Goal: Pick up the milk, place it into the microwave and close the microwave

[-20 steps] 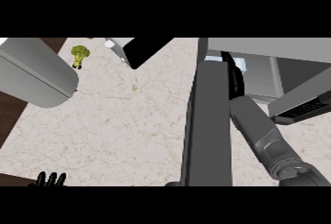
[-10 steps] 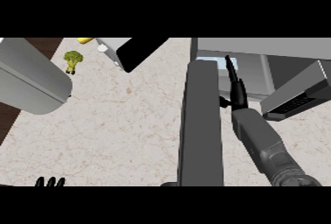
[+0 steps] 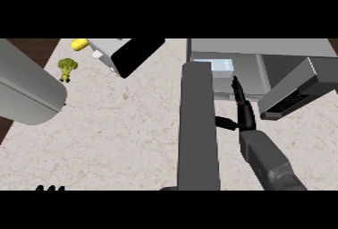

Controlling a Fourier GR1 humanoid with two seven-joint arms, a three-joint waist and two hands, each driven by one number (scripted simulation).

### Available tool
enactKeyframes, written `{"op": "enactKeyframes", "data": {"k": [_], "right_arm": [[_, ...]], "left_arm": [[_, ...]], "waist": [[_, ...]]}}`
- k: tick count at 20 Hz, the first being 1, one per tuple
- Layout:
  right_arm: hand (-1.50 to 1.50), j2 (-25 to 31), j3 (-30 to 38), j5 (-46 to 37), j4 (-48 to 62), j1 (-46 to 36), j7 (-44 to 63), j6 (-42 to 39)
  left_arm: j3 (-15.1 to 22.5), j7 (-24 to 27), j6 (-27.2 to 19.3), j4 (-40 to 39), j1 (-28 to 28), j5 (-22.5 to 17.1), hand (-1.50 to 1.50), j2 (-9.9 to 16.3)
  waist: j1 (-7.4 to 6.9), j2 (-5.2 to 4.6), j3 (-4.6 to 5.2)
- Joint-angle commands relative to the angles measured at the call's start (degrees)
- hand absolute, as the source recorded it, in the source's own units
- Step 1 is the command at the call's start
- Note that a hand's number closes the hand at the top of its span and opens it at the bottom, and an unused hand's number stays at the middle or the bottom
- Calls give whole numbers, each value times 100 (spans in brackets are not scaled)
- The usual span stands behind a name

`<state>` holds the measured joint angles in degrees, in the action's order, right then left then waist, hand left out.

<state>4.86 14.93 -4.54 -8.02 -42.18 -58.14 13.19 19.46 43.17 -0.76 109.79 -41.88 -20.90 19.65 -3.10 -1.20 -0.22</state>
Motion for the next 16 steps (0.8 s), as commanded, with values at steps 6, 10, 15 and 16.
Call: {"op": "enactKeyframes", "data": {"k": [6, 10, 15, 16], "right_arm": [[-150, 156, -133, -27, -124, 732, -609, -1429], [-150, 350, -193, -42, -323, 1019, -679, -1577], [-150, 740, -203, 92, -877, 1765, -688, -1917], [-150, 437, -253, 106, -1075, 1803, -568, -1631]], "left_arm": [[353, -165, -142, -10, -57, 389, -150, -68], [366, -743, -210, 65, 318, 421, -150, -5], [507, -650, -183, -205, 390, 495, -150, -148], [341, -545, 58, -432, 505, 309, -150, -72]], "waist": [[191, 88, 13], [247, 95, 15], [363, 135, 24], [333, 134, 25]]}}
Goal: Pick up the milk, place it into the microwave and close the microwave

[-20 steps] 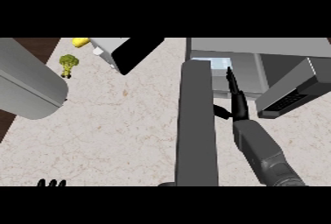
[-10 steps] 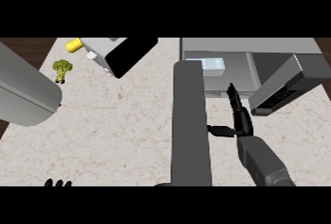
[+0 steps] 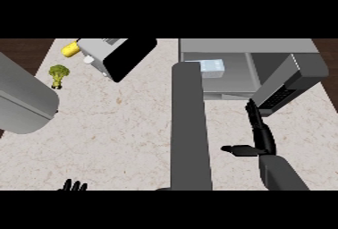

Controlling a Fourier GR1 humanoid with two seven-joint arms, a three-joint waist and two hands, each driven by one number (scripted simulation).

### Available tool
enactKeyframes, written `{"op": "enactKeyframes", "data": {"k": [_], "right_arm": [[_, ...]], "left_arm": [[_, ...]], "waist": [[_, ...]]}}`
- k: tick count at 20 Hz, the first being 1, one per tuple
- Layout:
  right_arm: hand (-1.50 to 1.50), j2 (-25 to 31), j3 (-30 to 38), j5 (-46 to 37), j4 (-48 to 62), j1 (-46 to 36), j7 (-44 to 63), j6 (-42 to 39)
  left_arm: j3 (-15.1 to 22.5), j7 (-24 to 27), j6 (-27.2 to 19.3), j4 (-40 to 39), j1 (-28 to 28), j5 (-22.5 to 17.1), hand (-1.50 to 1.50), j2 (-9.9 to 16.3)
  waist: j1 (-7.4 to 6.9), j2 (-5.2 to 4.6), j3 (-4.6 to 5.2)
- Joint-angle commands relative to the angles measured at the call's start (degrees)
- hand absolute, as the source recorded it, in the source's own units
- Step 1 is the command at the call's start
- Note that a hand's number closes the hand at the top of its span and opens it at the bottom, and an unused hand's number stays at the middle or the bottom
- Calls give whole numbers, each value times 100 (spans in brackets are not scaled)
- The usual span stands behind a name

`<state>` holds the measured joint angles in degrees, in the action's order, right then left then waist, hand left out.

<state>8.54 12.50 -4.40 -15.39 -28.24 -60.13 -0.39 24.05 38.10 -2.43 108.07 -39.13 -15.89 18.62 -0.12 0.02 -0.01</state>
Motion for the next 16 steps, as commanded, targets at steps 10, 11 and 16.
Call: {"op": "enactKeyframes", "data": {"k": [10, 11, 16], "right_arm": [[-150, 950, 139, 368, -971, 1268, -368, -949], [-150, 895, 221, 482, -921, 1447, -398, -998], [-150, 1192, 390, 834, -1202, 1737, -383, -1545]], "left_arm": [[972, -1128, -74, -918, 1541, 1202, 150, -339], [700, -907, 49, -1251, 1808, 1134, 150, -328], [980, -1454, -62, -1451, 2372, 1387, 150, -775]], "waist": [[84, 4, 1], [67, -1, 1], [64, 0, 0]]}}
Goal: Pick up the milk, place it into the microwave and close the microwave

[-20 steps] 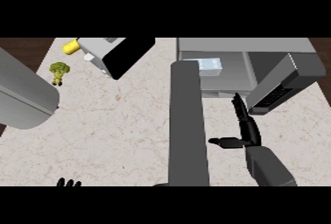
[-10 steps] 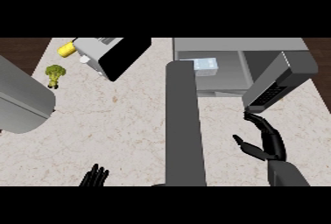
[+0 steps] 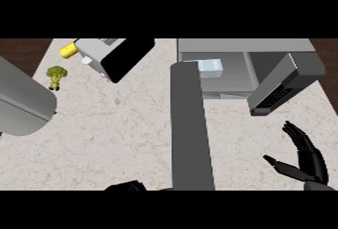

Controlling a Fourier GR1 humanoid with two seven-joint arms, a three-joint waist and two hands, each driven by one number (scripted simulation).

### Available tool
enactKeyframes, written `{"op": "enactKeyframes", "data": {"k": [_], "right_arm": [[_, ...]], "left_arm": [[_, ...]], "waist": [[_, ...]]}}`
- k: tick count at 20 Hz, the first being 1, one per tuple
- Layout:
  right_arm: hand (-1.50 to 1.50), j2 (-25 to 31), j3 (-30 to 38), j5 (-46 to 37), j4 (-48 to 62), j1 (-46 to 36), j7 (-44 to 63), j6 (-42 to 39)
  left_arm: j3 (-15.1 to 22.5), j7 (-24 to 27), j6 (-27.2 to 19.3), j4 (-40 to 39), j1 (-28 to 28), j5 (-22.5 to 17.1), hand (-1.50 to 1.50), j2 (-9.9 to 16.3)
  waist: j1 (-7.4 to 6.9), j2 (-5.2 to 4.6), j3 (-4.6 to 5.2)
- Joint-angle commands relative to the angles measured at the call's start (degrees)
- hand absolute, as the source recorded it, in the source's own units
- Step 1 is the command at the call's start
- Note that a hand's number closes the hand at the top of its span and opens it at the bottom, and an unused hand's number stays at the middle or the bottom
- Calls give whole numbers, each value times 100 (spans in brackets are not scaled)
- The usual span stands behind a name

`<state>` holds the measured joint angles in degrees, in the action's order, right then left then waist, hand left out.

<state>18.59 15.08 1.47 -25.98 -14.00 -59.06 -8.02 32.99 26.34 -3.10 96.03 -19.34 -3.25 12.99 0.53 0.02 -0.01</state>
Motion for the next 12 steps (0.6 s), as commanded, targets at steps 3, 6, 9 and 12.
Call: {"op": "enactKeyframes", "data": {"k": [3, 6, 9, 12], "right_arm": [[-150, 546, 210, 414, -303, 529, -328, -1064], [-150, 557, 341, 592, -210, 556, -314, -1025], [-150, 663, 255, 444, 168, 454, -598, -1117], [-150, 713, 218, 564, -177, 658, -417, -1268]], "left_arm": [[97, -289, -326, -875, 732, 426, 150, -630], [-281, -405, -543, -1079, 1132, 425, 150, -836], [-115, -416, -526, -1371, 1339, 694, 150, -914], [-106, -962, -80, -1914, 2146, 773, 150, -864]], "waist": [[2, -2, 1], [-20, -11, -3], [-66, -19, -9], [44, -24, -8]]}}
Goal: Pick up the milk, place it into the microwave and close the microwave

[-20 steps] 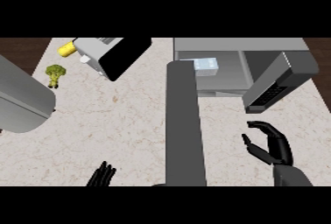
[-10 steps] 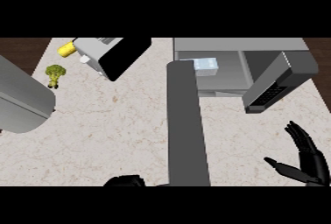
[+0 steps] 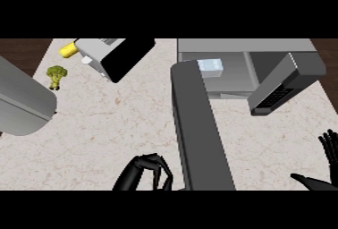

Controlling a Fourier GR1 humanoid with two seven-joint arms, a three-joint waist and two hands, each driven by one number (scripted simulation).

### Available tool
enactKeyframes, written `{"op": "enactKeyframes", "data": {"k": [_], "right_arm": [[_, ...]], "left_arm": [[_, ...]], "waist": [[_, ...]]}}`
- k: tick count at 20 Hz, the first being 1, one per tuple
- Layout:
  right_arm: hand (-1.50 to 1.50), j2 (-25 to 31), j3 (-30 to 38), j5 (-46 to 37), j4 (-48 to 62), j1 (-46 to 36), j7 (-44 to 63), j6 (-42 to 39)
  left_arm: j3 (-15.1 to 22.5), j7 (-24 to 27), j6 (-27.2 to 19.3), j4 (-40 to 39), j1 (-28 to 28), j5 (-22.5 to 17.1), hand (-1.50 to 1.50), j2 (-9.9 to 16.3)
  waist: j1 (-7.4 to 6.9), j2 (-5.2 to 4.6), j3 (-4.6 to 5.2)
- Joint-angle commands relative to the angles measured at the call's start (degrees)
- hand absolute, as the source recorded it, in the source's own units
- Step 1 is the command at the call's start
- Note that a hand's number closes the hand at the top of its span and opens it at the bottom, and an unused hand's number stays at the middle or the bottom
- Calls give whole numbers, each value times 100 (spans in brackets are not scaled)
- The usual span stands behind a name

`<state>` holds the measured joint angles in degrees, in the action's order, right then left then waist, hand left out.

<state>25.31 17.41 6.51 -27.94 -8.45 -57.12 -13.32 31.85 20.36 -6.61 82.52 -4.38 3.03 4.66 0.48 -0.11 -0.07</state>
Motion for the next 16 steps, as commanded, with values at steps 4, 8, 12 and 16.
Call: {"op": "enactKeyframes", "data": {"k": [4, 8, 12, 16], "right_arm": [[-150, 325, -13, 163, -138, 144, -436, -954], [-150, 93, -56, 275, -317, 96, -472, -893], [-150, 224, -215, 232, -358, 138, -504, -1147], [-150, 511, -236, 361, -576, 145, -525, -1496]], "left_arm": [[539, -1232, 670, -1138, 1155, 355, 150, -355], [1056, -1181, 1008, -1947, 1478, 258, 150, -458], [1723, -1337, 406, -2158, 2205, -352, 150, -463], [2228, -796, 10, -2284, 2349, -646, 150, -463]], "waist": [[131, -12, -4], [187, -29, 0], [229, -41, 2], [282, -44, 4]]}}
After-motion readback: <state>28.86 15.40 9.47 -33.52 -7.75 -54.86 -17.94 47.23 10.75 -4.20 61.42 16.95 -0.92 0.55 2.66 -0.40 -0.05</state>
